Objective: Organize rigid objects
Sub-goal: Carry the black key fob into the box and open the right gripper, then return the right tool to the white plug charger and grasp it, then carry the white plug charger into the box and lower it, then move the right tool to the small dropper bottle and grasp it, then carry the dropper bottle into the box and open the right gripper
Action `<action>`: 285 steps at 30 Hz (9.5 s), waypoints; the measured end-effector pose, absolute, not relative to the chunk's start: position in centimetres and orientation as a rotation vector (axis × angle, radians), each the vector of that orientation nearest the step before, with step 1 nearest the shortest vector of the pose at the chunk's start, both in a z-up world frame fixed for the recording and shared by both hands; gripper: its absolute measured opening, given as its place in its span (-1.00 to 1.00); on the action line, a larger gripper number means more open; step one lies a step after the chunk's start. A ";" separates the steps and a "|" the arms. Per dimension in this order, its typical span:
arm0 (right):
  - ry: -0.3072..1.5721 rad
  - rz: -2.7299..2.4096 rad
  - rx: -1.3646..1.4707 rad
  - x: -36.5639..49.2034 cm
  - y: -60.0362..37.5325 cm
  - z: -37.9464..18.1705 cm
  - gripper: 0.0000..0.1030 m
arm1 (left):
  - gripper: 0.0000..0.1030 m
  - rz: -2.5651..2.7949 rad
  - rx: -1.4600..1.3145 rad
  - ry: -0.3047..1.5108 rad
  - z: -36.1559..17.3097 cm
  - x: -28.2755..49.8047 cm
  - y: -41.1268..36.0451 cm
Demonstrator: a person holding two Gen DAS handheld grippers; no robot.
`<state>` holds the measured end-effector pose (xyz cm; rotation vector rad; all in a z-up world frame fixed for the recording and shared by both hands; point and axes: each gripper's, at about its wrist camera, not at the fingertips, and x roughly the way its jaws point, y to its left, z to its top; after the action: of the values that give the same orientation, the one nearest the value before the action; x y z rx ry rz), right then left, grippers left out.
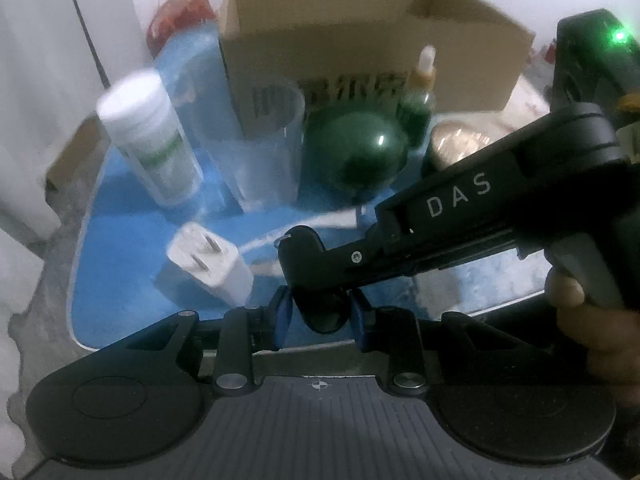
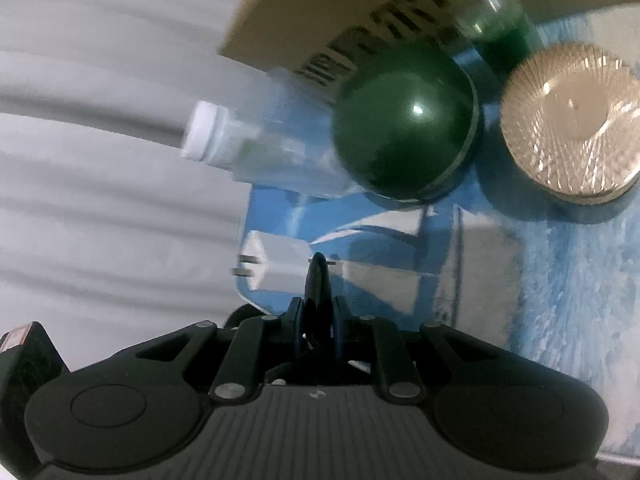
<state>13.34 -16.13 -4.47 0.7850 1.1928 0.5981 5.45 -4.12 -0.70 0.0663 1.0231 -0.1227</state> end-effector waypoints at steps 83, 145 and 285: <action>1.047 0.690 0.632 14.2 -17.3 1.2 -0.12 | 0.07 -0.039 0.008 0.998 2.1 7.3 0.6; 0.923 0.733 0.446 13.2 -9.2 6.4 -0.35 | -0.36 0.086 0.122 0.822 5.6 6.0 -2.6; 0.898 0.515 0.209 16.5 -20.7 6.6 -0.56 | -0.39 -0.198 0.136 0.718 3.1 16.2 -12.5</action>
<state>16.45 -20.73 6.60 0.2090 0.8975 0.5149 16.25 -12.47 3.07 0.1356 0.7181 -0.1976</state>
